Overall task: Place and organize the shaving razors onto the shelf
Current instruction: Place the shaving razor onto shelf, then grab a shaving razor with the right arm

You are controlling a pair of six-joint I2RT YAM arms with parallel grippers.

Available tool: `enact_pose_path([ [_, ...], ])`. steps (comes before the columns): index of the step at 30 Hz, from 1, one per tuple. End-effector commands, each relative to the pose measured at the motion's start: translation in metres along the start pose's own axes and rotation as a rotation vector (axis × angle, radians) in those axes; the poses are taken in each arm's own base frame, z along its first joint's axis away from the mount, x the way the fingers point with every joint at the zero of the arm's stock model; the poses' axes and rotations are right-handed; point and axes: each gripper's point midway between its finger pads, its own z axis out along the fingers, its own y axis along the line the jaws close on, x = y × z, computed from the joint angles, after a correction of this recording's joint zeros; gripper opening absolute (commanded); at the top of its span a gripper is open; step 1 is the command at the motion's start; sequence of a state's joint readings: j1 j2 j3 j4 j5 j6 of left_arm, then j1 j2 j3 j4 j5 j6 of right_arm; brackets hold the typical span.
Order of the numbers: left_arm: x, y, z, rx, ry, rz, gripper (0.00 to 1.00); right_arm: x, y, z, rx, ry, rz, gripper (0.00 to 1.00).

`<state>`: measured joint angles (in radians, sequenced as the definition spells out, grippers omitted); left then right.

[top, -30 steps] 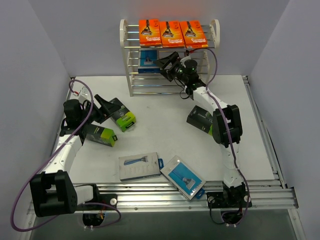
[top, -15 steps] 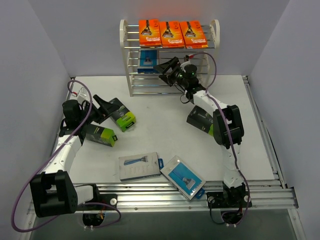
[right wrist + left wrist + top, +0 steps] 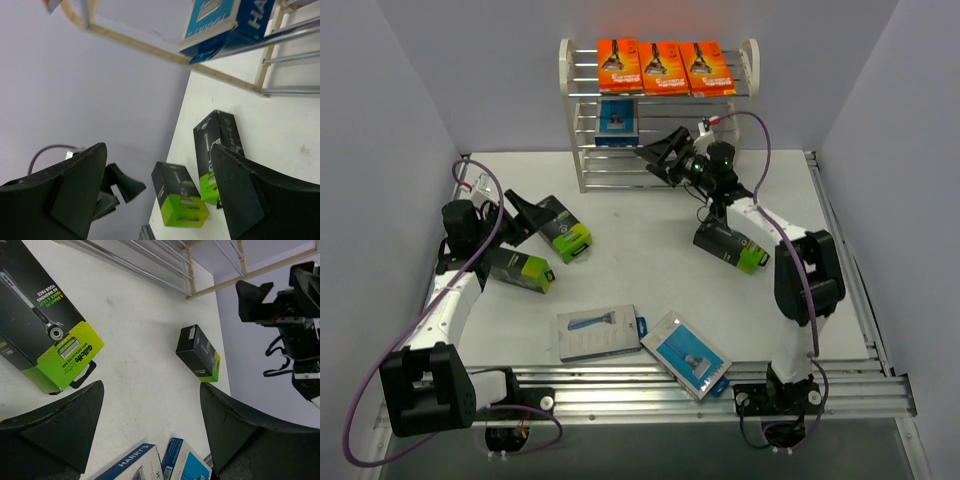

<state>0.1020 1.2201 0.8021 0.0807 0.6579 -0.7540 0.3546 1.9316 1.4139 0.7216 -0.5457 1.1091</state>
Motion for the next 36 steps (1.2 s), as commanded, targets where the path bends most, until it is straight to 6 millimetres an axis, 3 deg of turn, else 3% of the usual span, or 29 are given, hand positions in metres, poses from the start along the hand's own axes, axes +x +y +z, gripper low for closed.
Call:
enact_pose_path([
  [1,-0.017,-0.009,-0.005,0.009,-0.054,0.082,0.86,0.012,0.047,-0.033,-0.118,0.046,-0.135,0.80],
  [2,-0.016,-0.008,-0.005,0.002,-0.051,0.083,0.87,0.027,0.027,-0.041,-0.073,0.081,-0.128,0.80],
  [3,-0.016,-0.007,-0.006,-0.002,-0.049,0.090,0.88,0.036,0.032,-0.052,-0.081,0.108,-0.183,0.80],
  [5,-0.016,-0.007,-0.007,-0.010,-0.051,0.099,0.89,0.067,-0.002,-0.071,0.013,0.189,-0.175,0.80],
  [8,-0.017,-0.007,-0.008,-0.019,-0.058,0.108,0.97,0.100,-0.016,-0.099,0.071,0.277,-0.251,0.80],
  [9,-0.016,-0.009,-0.008,-0.015,-0.054,0.114,0.94,0.117,-0.029,-0.114,0.119,0.328,-0.282,0.80],
  [15,-0.006,-0.016,-0.006,-0.042,-0.024,0.172,0.94,0.160,-0.049,-0.169,0.202,0.447,-0.365,0.77],
  [17,-0.001,-0.018,-0.006,-0.055,-0.015,0.200,0.94,0.163,-0.049,-0.181,0.240,0.441,-0.403,0.77],
  [18,-0.001,-0.021,-0.005,-0.055,-0.013,0.217,0.94,0.171,-0.060,-0.193,0.292,0.466,-0.396,0.77],
  [19,0.013,-0.028,-0.002,-0.049,0.026,0.232,0.94,0.173,-0.063,-0.199,0.327,0.461,-0.415,0.77],
  [20,0.015,-0.028,-0.001,-0.058,0.030,0.252,0.94,0.173,-0.058,-0.206,0.329,0.452,-0.437,0.77],
  [22,0.022,-0.036,0.000,-0.042,0.050,0.269,0.94,0.184,-0.070,-0.228,0.410,0.489,-0.439,0.77],
  [28,0.026,-0.038,-0.002,-0.049,0.058,0.280,0.94,0.207,-0.088,-0.282,0.549,0.512,-0.427,0.75],
  [29,0.026,-0.039,-0.002,-0.046,0.059,0.281,0.94,0.212,-0.076,-0.285,0.519,0.497,-0.420,0.75],
  [31,0.027,-0.039,-0.002,-0.041,0.063,0.281,0.94,0.219,-0.072,-0.291,0.525,0.486,-0.402,0.75],
  [36,0.030,-0.040,-0.002,-0.030,0.075,0.271,0.94,0.234,-0.074,-0.308,0.620,0.486,-0.417,0.74],
])
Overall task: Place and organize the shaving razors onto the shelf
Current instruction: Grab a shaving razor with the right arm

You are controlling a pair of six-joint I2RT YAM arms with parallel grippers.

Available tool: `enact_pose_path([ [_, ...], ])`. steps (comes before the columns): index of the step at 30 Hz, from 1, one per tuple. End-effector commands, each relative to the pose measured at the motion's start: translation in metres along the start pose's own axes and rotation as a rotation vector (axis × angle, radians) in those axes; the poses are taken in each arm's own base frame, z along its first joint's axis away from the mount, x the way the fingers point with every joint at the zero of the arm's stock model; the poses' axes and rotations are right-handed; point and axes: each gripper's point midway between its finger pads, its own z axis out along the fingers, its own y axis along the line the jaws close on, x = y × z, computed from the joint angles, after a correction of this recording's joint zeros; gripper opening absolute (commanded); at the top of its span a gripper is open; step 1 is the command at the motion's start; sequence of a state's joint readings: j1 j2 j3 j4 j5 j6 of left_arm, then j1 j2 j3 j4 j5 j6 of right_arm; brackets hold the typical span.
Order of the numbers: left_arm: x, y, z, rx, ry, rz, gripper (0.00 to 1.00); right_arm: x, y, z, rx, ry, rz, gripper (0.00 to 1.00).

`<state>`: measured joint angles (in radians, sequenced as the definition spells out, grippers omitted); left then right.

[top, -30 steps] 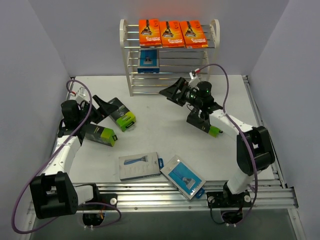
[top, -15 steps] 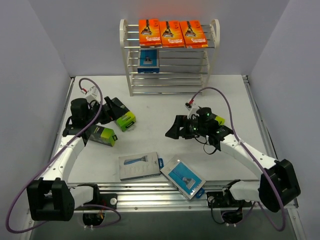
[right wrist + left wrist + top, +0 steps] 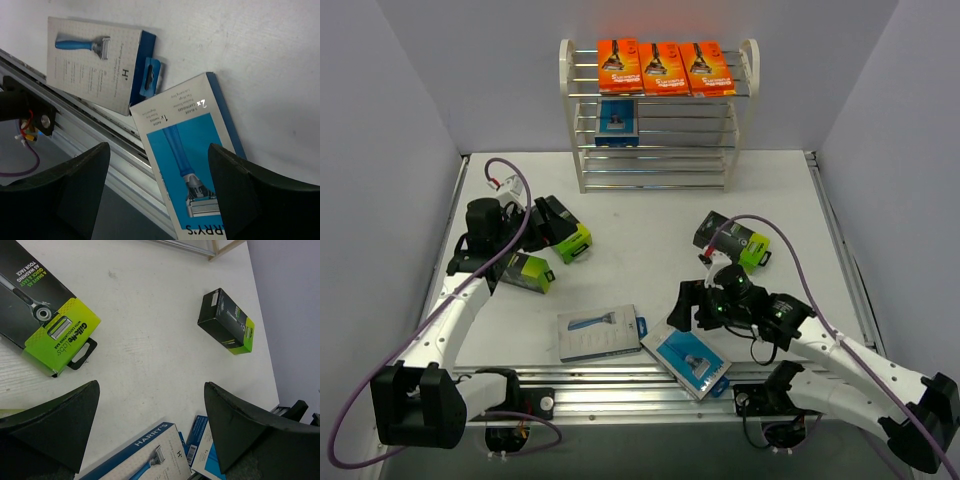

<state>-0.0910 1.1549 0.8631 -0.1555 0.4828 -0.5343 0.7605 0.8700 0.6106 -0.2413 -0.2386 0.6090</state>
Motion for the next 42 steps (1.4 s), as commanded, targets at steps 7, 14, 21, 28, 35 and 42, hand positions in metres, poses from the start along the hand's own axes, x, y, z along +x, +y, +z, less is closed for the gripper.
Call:
enact_pose_path([
  [7,-0.017,-0.020,-0.007,0.048,-0.042,0.051,0.94,0.043,-0.030,0.014,0.323,0.038,-0.008,0.74],
  [14,-0.015,-0.023,-0.005,0.070,-0.027,0.039,0.94,0.048,-0.038,0.029,0.405,0.012,-0.033,0.72],
  [21,-0.014,-0.027,-0.006,0.096,-0.021,0.029,0.94,0.045,-0.048,0.037,0.459,-0.018,-0.033,0.69],
  [28,-0.013,-0.031,-0.006,0.118,-0.012,0.018,0.94,0.049,-0.044,0.059,0.450,-0.004,-0.034,0.68],
  [35,-0.013,-0.032,-0.007,0.131,-0.012,0.012,0.94,0.045,-0.047,0.073,0.488,-0.010,-0.051,0.68],
  [42,-0.014,-0.032,-0.008,0.133,-0.014,0.010,0.94,0.029,-0.063,0.088,0.547,-0.007,-0.067,0.69],
])
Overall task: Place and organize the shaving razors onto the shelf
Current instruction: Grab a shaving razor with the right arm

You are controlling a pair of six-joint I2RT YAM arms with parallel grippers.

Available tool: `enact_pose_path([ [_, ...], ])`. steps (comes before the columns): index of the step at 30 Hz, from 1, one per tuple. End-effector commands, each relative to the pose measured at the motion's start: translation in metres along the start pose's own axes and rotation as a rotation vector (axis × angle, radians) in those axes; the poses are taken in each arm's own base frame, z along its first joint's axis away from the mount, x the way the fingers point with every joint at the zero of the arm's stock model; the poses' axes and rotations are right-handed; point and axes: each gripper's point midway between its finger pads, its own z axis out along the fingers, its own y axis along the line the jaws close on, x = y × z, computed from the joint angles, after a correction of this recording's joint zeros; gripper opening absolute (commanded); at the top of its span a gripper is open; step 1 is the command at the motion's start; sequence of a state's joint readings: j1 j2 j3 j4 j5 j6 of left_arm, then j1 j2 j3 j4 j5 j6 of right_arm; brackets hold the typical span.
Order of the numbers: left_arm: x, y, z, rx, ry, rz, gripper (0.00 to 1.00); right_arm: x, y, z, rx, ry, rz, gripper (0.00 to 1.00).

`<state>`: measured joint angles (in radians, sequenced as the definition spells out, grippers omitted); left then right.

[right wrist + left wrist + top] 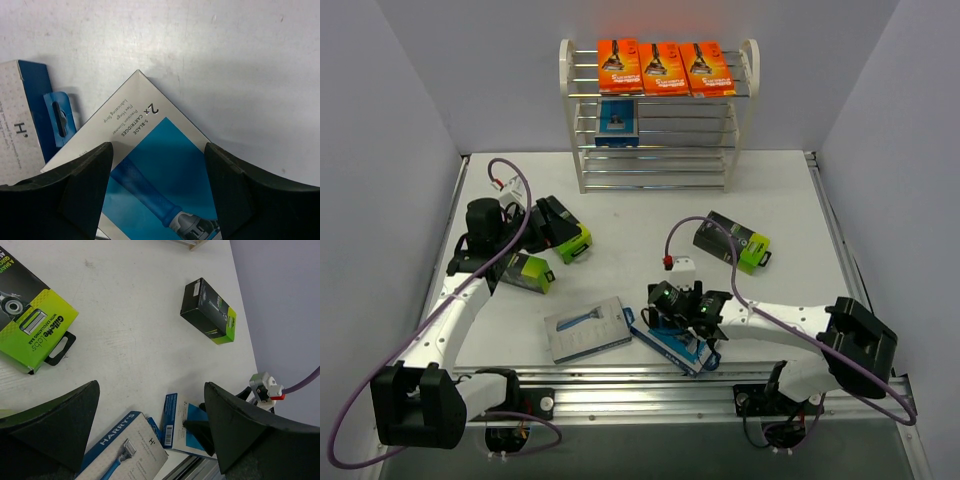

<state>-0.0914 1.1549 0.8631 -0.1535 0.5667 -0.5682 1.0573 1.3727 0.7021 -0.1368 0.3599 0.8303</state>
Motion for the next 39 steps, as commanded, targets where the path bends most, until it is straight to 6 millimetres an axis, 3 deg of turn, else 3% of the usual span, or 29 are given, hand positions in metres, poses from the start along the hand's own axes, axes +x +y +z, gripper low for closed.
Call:
enact_pose_path([
  [1,-0.021,-0.019,-0.005,0.061,-0.057,0.046,0.94,0.009,-0.015,0.021,0.056,0.052,-0.015,0.69],
  [10,-0.023,-0.016,-0.005,0.065,-0.057,0.033,0.94,-0.029,-0.008,0.067,0.078,0.043,-0.022,0.70],
  [17,-0.025,-0.012,-0.003,0.065,-0.057,0.017,0.94,-0.081,0.014,0.094,0.054,-0.005,-0.031,0.70],
  [19,-0.025,-0.012,-0.003,0.066,-0.058,0.019,0.94,-0.104,0.022,0.093,0.040,-0.044,-0.026,0.70],
  [23,-0.027,-0.013,-0.004,0.069,-0.064,0.023,0.94,-0.133,0.015,0.084,0.050,-0.064,-0.012,0.73],
  [26,-0.026,-0.013,-0.005,0.068,-0.065,0.023,0.94,-0.163,0.008,0.062,0.037,-0.121,0.023,0.76],
  [29,-0.026,-0.013,-0.005,0.069,-0.066,0.024,0.94,-0.179,-0.001,0.039,0.026,-0.166,0.054,0.79],
  [33,-0.025,-0.012,-0.005,0.069,-0.064,0.018,0.94,-0.171,-0.010,0.013,-0.001,-0.183,0.120,0.80],
  [37,-0.028,-0.012,-0.004,0.066,-0.072,0.022,0.94,-0.136,-0.014,-0.004,-0.079,-0.179,0.239,0.80],
  [38,-0.028,-0.011,-0.003,0.064,-0.073,0.024,0.94,-0.139,-0.011,-0.018,-0.124,-0.214,0.273,0.80],
  [39,-0.028,-0.011,-0.003,0.063,-0.075,0.027,0.94,-0.117,-0.014,-0.017,-0.131,-0.189,0.278,0.80],
])
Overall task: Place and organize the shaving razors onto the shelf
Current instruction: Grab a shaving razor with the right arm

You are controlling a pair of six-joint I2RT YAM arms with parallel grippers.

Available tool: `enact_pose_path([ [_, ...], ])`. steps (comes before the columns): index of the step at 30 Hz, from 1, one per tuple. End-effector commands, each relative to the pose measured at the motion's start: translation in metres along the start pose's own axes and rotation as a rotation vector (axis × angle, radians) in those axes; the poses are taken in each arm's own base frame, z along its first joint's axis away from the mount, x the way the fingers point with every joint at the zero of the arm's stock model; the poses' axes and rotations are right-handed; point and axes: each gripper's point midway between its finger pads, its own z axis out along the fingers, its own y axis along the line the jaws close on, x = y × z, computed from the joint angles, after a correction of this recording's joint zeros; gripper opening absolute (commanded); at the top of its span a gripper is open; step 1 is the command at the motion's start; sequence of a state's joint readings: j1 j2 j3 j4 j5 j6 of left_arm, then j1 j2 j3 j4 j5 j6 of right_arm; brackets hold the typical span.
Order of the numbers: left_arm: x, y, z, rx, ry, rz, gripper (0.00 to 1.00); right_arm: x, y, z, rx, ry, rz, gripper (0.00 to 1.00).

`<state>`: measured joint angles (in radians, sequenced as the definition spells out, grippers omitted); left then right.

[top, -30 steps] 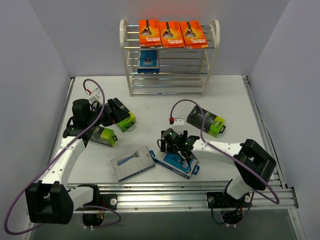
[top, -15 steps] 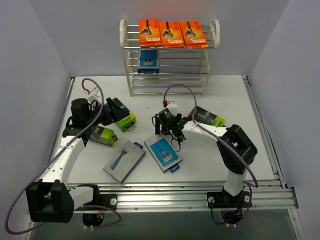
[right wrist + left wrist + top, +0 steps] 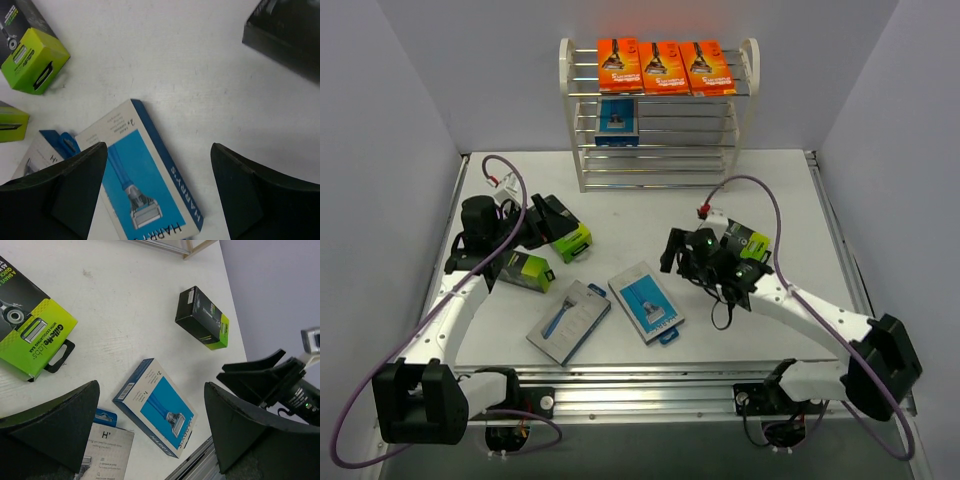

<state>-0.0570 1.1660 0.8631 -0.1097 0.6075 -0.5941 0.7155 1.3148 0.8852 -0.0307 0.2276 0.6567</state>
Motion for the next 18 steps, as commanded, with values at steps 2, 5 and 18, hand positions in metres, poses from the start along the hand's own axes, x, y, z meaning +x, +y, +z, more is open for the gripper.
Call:
enact_pose_path([
  [2,-0.019,-0.011,0.000,0.029,-0.057,0.049,0.94,0.032,0.005,-0.027,-0.091,0.009,0.165,0.80],
  [5,-0.020,-0.008,0.002,0.008,-0.063,0.056,0.94,0.060,0.006,-0.037,-0.114,0.024,0.205,0.80],
  [18,-0.041,-0.029,0.021,-0.034,-0.084,0.057,0.94,0.124,-0.003,-0.048,-0.182,0.130,0.303,0.81],
])
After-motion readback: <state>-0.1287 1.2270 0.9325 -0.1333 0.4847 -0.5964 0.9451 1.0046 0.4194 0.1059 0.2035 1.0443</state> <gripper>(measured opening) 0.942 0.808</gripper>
